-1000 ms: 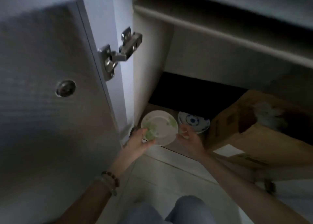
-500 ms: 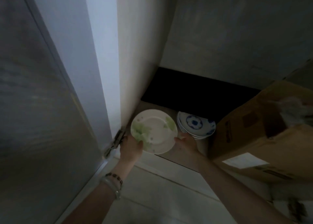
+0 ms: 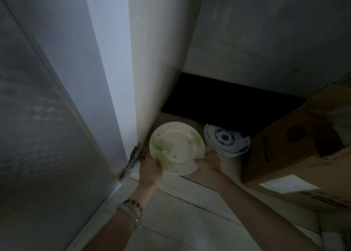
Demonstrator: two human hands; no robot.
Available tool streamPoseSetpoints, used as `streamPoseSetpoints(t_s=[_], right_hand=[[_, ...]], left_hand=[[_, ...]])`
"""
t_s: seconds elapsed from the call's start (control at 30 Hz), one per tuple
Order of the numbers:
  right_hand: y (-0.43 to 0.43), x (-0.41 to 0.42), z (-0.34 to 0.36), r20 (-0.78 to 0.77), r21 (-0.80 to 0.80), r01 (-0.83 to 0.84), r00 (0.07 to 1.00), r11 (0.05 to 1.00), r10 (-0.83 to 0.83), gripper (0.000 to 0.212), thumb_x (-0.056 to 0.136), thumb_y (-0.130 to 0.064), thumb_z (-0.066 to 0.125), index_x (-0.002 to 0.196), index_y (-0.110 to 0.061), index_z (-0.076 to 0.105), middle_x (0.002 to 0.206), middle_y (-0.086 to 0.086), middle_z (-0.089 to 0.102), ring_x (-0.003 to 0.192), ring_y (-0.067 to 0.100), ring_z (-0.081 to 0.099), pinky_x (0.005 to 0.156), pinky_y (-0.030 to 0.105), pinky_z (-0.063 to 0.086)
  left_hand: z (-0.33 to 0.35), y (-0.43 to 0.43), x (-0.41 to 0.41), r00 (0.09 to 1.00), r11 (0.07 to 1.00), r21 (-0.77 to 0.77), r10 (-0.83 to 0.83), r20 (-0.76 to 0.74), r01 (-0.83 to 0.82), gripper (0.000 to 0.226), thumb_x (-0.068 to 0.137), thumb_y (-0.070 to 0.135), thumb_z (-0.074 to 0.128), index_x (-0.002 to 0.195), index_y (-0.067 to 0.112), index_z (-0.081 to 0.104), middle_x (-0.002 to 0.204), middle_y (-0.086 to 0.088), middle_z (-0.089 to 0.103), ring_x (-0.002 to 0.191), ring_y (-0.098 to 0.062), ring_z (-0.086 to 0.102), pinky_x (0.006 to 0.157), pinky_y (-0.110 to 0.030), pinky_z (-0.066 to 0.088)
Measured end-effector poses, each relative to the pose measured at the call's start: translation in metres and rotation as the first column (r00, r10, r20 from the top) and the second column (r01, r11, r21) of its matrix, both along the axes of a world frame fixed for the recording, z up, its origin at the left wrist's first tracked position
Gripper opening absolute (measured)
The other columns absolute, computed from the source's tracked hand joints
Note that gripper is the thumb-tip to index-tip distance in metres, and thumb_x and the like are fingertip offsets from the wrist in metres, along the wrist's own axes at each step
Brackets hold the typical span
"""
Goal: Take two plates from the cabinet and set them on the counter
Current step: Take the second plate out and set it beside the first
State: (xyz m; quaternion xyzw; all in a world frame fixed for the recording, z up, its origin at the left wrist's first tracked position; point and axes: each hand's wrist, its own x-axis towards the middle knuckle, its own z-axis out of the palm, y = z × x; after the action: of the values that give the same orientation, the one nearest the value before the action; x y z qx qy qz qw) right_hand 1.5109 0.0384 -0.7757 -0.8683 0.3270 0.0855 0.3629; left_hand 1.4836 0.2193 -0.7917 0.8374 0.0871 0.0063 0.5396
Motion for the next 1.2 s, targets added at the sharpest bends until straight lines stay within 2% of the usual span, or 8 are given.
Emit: streamPoseSetpoints(t_s=[0.27,0.37,0.43,0.57,0.8,0.9,1.0,1.2], right_hand=[[-0.012,-0.01,0.0,-0.085,0.195,0.06,0.995,0.979,-0.044,0.051,0.076,-0.007,0.072,0.118,0.006,0.046,0.125,0.022,0.054,0.117,0.035,0.054,0.094,0.043,0.05],[-0.025,-0.018,0.008,-0.123,0.262,0.069,0.992,0.963,-0.037,0.039,0.077,-0.006,0.072,0.108,-0.002,0.048,0.112,0.019,0.055,0.103,0.031,0.058,0.077,0.034,0.052],[-0.032,-0.022,0.017,-0.123,0.306,0.073,0.992,0.949,-0.037,0.035,0.078,-0.002,0.071,0.107,0.002,0.052,0.106,0.019,0.059,0.092,0.028,0.06,0.068,0.031,0.054],[-0.039,-0.031,0.049,-0.099,0.383,0.083,0.994,0.92,-0.049,0.027,0.08,0.006,0.068,0.105,0.006,0.059,0.109,0.021,0.064,0.091,0.029,0.061,0.07,0.033,0.055],[-0.029,-0.066,0.126,-0.077,0.381,0.091,0.995,0.92,-0.067,0.025,0.079,0.007,0.068,0.1,-0.001,0.056,0.116,0.021,0.062,0.093,0.031,0.06,0.076,0.035,0.052],[-0.017,-0.083,0.159,-0.086,0.399,0.113,0.993,0.91,-0.086,0.035,0.079,0.009,0.067,0.112,0.004,0.055,0.12,0.021,0.059,0.107,0.038,0.059,0.081,0.038,0.052],[-0.013,-0.101,0.197,-0.138,0.38,0.155,0.984,0.912,-0.11,0.035,0.079,0.008,0.068,0.112,0.007,0.054,0.121,0.026,0.058,0.109,0.041,0.058,0.086,0.043,0.052],[-0.016,-0.152,0.287,-0.11,0.347,0.129,0.989,0.929,-0.096,0.038,0.074,0.005,0.073,0.108,0.004,0.057,0.114,0.022,0.061,0.1,0.038,0.061,0.065,0.035,0.055]], left_hand=[[0.004,-0.002,-0.013,1.0,0.999,-0.048,0.01,0.004,-0.01,0.053,0.084,0.001,0.056,0.135,0.009,0.043,0.134,-0.013,0.052,0.127,-0.032,0.044,0.104,-0.036,0.037],[0.008,-0.006,-0.016,0.999,0.997,-0.065,-0.032,-0.036,0.03,0.046,0.081,0.004,0.058,0.126,0.01,0.051,0.122,-0.013,0.059,0.118,-0.031,0.053,0.1,-0.046,0.045],[0.015,-0.007,-0.016,0.997,0.996,-0.08,-0.05,-0.058,0.046,0.03,0.079,0.002,0.058,0.107,0.01,0.062,0.099,-0.012,0.067,0.099,-0.029,0.063,0.084,-0.048,0.055],[0.044,-0.011,-0.022,0.999,0.997,-0.068,-0.032,-0.021,0.03,0.051,0.074,-0.011,0.053,0.078,0.04,0.058,0.08,0.007,0.066,0.078,-0.006,0.065,0.063,-0.012,0.052],[0.114,-0.006,-0.061,0.995,0.994,-0.102,0.042,-0.09,-0.051,0.05,0.074,-0.009,0.058,0.075,0.039,0.043,0.071,0.024,0.053,0.068,0.024,0.053,0.048,0.002,0.037],[0.147,0.005,-0.076,0.986,0.993,-0.096,0.056,-0.159,-0.071,0.035,0.075,-0.001,0.059,0.092,0.026,0.044,0.079,0.017,0.054,0.074,0.008,0.058,0.052,-0.003,0.041],[0.186,0.007,-0.097,0.966,0.993,-0.094,0.038,-0.256,-0.064,0.036,0.077,-0.001,0.052,0.107,0.018,0.044,0.101,0.0,0.057,0.098,-0.016,0.057,0.07,-0.024,0.049],[0.289,0.008,-0.147,0.948,0.976,-0.183,0.053,-0.313,-0.115,0.03,0.07,0.012,0.055,0.083,0.034,0.039,0.095,0.003,0.059,0.092,-0.021,0.062,0.077,-0.046,0.056]])
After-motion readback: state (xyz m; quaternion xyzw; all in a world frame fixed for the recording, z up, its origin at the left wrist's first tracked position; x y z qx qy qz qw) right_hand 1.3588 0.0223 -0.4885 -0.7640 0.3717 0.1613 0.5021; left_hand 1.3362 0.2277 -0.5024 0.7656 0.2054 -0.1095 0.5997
